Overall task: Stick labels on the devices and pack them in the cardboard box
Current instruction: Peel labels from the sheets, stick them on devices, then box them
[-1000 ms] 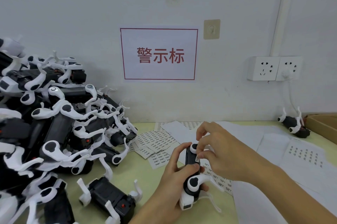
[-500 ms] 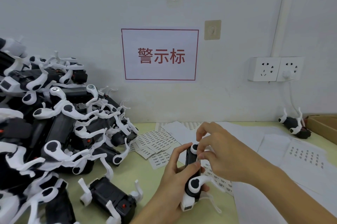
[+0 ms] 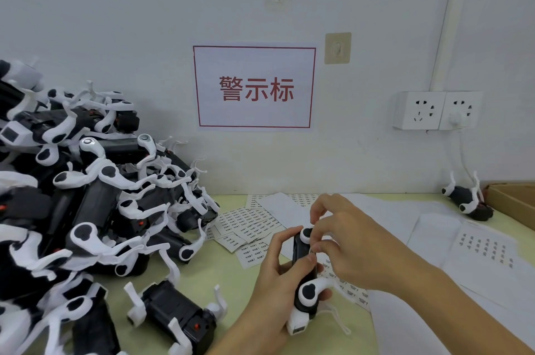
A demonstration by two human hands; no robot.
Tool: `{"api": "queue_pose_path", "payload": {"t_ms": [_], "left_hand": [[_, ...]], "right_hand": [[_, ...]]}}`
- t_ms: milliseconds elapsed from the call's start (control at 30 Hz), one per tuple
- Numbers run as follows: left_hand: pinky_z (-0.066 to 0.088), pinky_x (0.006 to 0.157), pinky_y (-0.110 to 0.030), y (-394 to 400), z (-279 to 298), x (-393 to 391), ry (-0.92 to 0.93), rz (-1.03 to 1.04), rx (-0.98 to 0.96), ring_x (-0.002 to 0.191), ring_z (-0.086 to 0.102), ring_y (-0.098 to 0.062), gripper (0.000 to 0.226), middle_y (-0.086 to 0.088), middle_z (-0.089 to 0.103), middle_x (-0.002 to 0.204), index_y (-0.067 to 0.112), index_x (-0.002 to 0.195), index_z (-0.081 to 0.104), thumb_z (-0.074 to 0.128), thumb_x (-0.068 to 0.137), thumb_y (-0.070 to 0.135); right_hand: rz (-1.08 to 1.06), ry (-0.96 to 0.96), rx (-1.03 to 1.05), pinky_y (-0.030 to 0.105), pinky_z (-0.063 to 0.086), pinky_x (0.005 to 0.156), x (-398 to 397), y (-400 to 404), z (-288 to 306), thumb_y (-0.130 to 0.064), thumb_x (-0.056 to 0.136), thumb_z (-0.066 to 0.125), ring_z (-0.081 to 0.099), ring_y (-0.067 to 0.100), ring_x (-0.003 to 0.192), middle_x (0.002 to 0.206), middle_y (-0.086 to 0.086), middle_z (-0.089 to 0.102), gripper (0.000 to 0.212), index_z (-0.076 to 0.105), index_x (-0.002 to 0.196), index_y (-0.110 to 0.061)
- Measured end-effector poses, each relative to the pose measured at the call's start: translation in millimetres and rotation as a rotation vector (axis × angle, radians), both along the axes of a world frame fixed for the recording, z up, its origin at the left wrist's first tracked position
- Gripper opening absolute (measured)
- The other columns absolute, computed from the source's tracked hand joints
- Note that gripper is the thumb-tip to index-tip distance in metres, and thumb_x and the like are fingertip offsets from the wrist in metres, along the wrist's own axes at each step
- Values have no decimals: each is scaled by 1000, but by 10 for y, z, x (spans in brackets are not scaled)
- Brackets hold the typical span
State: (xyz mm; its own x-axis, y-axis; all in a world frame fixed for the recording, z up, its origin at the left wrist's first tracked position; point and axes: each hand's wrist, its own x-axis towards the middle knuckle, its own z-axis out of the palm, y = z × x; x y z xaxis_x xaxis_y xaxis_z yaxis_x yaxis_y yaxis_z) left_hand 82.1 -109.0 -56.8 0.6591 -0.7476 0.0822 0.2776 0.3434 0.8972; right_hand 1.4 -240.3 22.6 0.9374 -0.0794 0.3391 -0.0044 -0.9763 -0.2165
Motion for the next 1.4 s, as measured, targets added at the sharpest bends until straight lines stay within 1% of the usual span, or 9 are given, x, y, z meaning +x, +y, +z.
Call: {"api": "queue_pose_path", "payload": {"t_ms": [167,233,300,367,567,833,933,1267,1400], "left_hand": [[59,64,-39,-6,48,16,-20,62,18,81,68,-34,38,-32,68,95,36,111,68,67,91,3],[61,72,-49,-16,53,27,-44,99,34,88,68,-35,40,-30,69,100,38,112,67,73,87,7],[56,89,-61,-13,42,42,-89,133,71,91,69,-34,42,-26,71,101,40,114,66,74,84,12],[53,93,-61,-11,27,53,-136,160,105,90,70,-31,43,-21,73,100,42,116,64,73,87,11],[56,88,-53,-23,11,59,-181,191,136,88,72,-32,50,-16,75,99,46,118,61,72,72,27],[56,84,-49,-30,-43,100,-197,190,148,92,72,-36,52,-16,75,100,46,120,60,71,72,29],[57,76,-40,-31,-55,106,-190,188,148,87,72,-31,53,-16,75,100,46,120,60,71,72,28],[57,77,-41,-41,-62,99,-192,198,169,92,72,-37,52,-16,75,100,45,119,60,69,73,24],[57,76,-36,-34,-52,101,-203,197,181,89,73,-31,51,-13,76,99,47,118,60,69,71,27]], "right_hand": [[-1,-64,5,7,33,80,15,17,-5,-22,97,56,39,-3,101,107,-22,40,18,72,88,-26],[3,-81,6,5,33,80,17,23,-12,-22,97,56,38,-4,98,107,-22,39,18,72,88,-25],[7,-89,3,4,31,79,17,30,-22,-22,97,56,36,-5,96,107,-21,38,19,72,88,-25],[9,-92,-9,4,31,79,18,38,-34,-23,97,57,34,-4,94,107,-20,37,18,73,89,-25],[-8,-125,-55,15,28,77,32,63,-66,-25,96,58,35,2,94,107,-18,38,16,74,92,-25],[-46,-199,-82,29,45,81,34,98,-102,-23,89,67,51,13,106,111,-10,50,9,75,84,-24],[-56,-201,-90,30,45,82,42,106,-112,-25,90,66,50,12,109,113,-11,49,10,75,85,-25],[-91,-253,-139,27,43,67,31,144,-125,-22,79,78,58,16,93,102,-8,56,7,75,74,-26],[-97,-267,-145,28,45,64,31,148,-132,-22,76,81,58,16,89,99,-8,56,8,75,73,-25]]}}
